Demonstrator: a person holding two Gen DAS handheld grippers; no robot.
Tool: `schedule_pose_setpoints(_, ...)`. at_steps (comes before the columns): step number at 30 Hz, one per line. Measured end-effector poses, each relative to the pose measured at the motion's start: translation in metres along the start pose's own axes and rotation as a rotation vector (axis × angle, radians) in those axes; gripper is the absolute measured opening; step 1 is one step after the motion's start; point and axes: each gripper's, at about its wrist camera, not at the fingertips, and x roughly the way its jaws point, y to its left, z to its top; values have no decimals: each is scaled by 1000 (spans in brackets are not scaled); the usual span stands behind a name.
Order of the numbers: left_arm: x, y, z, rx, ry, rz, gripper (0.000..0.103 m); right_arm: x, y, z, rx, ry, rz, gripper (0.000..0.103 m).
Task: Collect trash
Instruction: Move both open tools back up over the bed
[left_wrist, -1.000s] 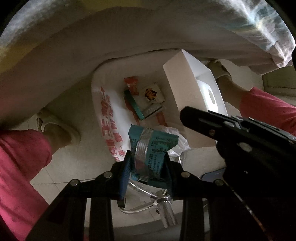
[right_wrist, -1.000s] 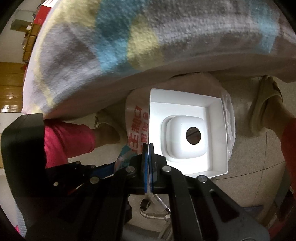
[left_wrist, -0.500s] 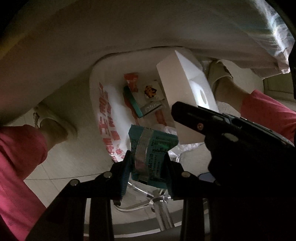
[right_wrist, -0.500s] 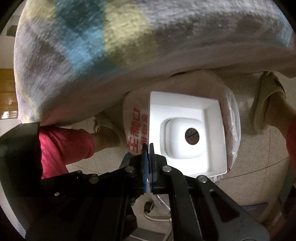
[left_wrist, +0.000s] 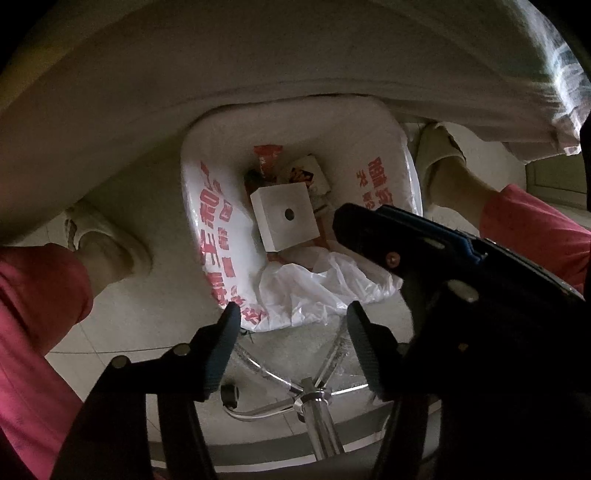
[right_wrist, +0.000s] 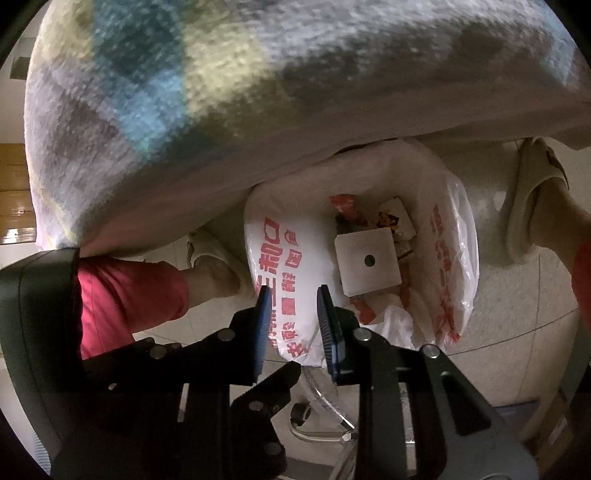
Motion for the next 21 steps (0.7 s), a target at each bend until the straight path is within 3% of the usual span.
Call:
schedule_pose_setpoints(2,-1,0,0,1,-4,8,60,-2,-2,0,-3,-4,-5,36)
schedule_pose_setpoints(10,-17,-2,-9,27,-43,46,63,-26,4,-9,-39,-53,-37,38)
schedule_pose_setpoints(12,-30,-2,-15,35,-82,65,65,-46,10,-14,-73,-89,-61,51)
schedule_pose_setpoints(16,-67,-1,-30,59,-178,104,70,-88,27,-28,-144,-181,-88,68)
schedule_pose_setpoints(18,-92,-2,-39,83,-234,119,74,-110,32,-33,-168,-216,-81,80)
schedule_pose_setpoints(21,-135,-2,-51,129,-312,153,79,-155,47,-37,-198,-304,-147,92)
